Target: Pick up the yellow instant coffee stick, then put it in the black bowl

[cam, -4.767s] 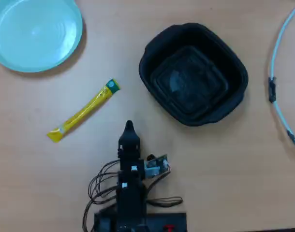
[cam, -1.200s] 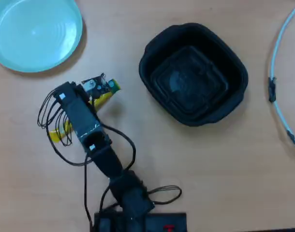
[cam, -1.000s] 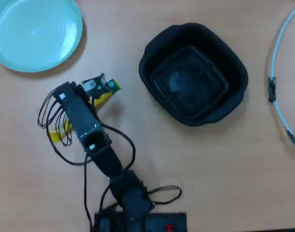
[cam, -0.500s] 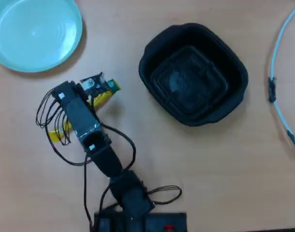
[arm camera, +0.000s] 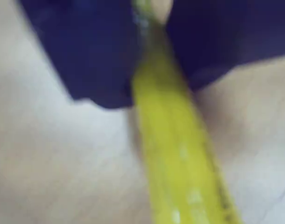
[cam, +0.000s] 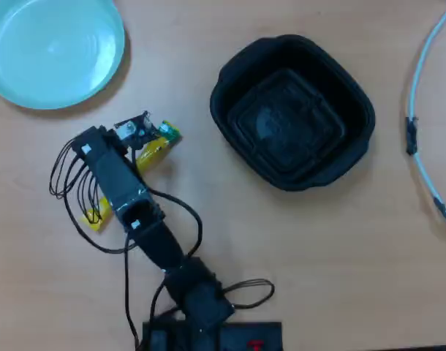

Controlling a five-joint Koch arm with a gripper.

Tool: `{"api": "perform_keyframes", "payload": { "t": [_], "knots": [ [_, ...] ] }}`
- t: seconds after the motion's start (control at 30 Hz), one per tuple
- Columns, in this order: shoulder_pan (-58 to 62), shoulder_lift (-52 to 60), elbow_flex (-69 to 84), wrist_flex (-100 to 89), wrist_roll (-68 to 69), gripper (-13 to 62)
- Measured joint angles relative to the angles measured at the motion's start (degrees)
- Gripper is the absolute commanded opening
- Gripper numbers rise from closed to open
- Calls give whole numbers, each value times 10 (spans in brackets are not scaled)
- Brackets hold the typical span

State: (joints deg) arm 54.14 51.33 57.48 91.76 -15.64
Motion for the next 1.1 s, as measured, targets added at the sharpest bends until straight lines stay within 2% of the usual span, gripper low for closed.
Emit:
{"api": "perform_keyframes", "payload": {
  "t": [0.1,0.3,0.5,0.8,1.1],
  "knots": [
    [0,0,1,1,40,-62],
    [-4,5,1,1,207,-62],
    [-33,38,3,0,232,-62],
    [-43,62,3,0,374,-62],
    [-44,186,-31,4,396,-62]
  ]
}}
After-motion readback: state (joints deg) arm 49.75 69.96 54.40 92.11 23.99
